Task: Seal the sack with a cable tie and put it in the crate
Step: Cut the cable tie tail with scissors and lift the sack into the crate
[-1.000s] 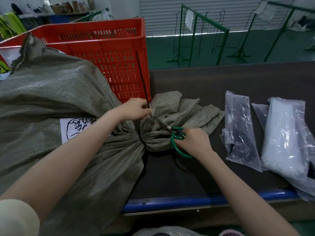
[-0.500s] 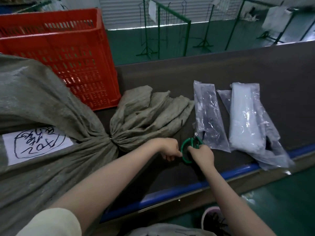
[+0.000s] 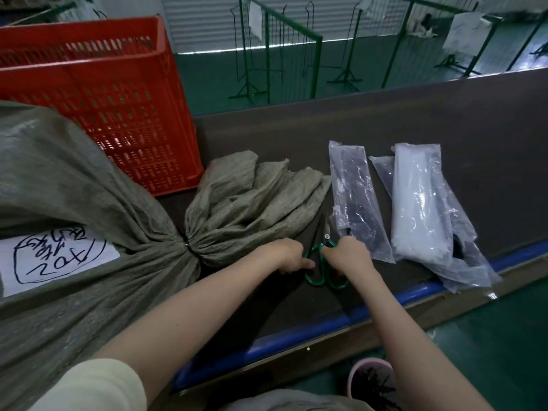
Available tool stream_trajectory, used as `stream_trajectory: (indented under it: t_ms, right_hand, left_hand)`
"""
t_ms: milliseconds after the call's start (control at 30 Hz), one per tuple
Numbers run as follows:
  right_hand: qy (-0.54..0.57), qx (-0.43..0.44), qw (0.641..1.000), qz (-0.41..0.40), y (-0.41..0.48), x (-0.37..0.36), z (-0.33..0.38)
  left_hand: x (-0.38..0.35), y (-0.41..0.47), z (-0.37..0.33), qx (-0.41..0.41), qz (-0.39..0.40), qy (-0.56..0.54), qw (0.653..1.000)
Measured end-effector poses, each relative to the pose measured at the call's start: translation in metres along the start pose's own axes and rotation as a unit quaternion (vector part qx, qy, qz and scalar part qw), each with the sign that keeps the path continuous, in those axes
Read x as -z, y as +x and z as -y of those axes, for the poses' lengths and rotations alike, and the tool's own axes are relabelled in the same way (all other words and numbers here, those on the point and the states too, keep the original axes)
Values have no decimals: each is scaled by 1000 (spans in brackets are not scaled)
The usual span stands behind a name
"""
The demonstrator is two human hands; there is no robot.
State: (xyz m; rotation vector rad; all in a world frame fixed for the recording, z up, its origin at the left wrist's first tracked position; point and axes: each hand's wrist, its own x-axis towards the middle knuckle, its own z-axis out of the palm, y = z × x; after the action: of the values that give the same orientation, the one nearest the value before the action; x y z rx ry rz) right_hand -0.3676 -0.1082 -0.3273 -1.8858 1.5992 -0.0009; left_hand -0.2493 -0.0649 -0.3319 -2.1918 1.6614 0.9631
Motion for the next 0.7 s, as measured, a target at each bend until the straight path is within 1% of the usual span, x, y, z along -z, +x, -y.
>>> stream_trajectory:
  t_ms: [100, 200, 267, 333, 367, 400, 467, 533, 567, 600, 633, 700]
  right_hand:
    - [-50, 36, 998, 1, -6, 0, 15]
    - [-68, 109, 991, 24, -18, -12, 42]
    - [-58, 160, 982, 78, -32, -28, 66]
    - [-18, 182, 969, 167, -45, -48, 90]
    - [2, 181, 960, 214, -50, -60, 101]
    - [15, 176, 951, 253, -55, -71, 111]
    - [39, 149, 940, 304, -65, -91, 128]
    - [129, 85, 927, 342, -75, -108, 140]
    - [190, 61, 916, 349, -79, -115, 145]
    - [243, 50, 908, 338, -81, -121, 150]
    - [275, 48, 909, 310, -80, -126, 153]
    - [296, 63, 918, 257, -78, -131, 161]
  left_hand:
    - [22, -17, 19, -8, -51, -32, 998]
    - [55, -42, 50, -2, -151, -69, 986]
    - [76, -63, 79, 25, -223, -85, 971]
    - [91, -79, 111, 69, -273, -68, 957]
    - [94, -87, 127, 102, -274, -46, 955]
    - [94, -92, 143, 135, -241, -14, 961]
    - [88, -102, 170, 178, -110, 25, 978]
    - [79, -107, 188, 217, 17, 13, 976]
    - [75, -110, 194, 223, 47, 20, 973]
    - [72, -112, 198, 216, 51, 44, 974]
    - [70, -114, 200, 202, 34, 78, 976]
    - [72, -123, 202, 186, -32, 120, 975]
